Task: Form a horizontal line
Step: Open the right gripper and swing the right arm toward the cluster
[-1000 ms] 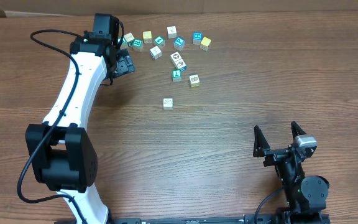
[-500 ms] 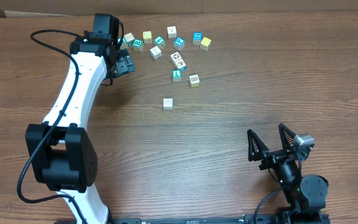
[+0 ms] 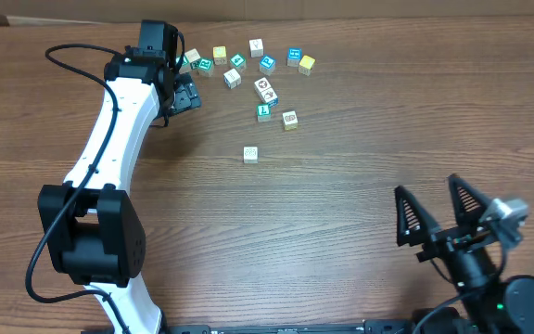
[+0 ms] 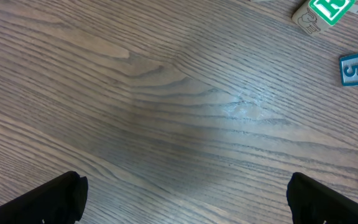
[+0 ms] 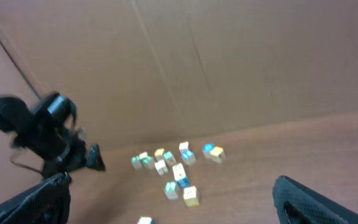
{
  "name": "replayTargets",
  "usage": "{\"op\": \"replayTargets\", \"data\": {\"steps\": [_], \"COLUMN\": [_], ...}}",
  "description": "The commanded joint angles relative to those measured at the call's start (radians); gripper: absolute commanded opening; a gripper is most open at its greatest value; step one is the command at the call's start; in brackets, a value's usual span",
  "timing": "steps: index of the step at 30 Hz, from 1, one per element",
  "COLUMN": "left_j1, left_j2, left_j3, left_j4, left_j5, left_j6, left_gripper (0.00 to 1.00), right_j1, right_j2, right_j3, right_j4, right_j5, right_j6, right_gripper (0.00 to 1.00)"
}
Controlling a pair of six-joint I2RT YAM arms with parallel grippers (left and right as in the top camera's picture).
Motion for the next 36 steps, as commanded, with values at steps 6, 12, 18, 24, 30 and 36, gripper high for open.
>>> {"op": "replayTargets", "data": {"steps": [6, 12, 18, 24, 30, 36], "left_j1": [-0.002, -0.002, -0.002, -0.002, -0.002, -0.002], "left_j2": [0.013, 0.013, 0.013, 0.013, 0.013, 0.013], "left_j3": [0.024, 0.024, 0.024, 0.024, 0.024, 0.024], "left_j4": [-0.002, -0.002, -0.002, -0.002, -0.002, -0.002], "left_j5": [-0.013, -0.013, -0.013, -0.013, -0.013, -0.013], "left_j6": [0.002, 0.001, 0.001, 0.002, 0.001, 0.001], "left_gripper": [1.0, 1.0, 1.0, 1.0, 0.99, 1.0], "right_j1": [-0.003, -0.003, -0.003, -0.003, -0.003, -0.003], "right_j2": [0.327, 0.587, 0.852, 1.044, 1.146, 1.184], "right_j3": [0.425, 0.715, 0.916, 0.949, 0.949, 0.949], "right_j4": [-0.221, -0.43, -0.652, -0.706, -0.701, -0.692], "right_j5": [-0.064, -0.087, -0.088, -0.099, -0.122, -0.121], "right_j6": [0.0, -0.034, -0.072, -0.068, -0.069, -0.072], "right_gripper": [1.0, 1.0, 1.0, 1.0, 1.0, 0.95]}}
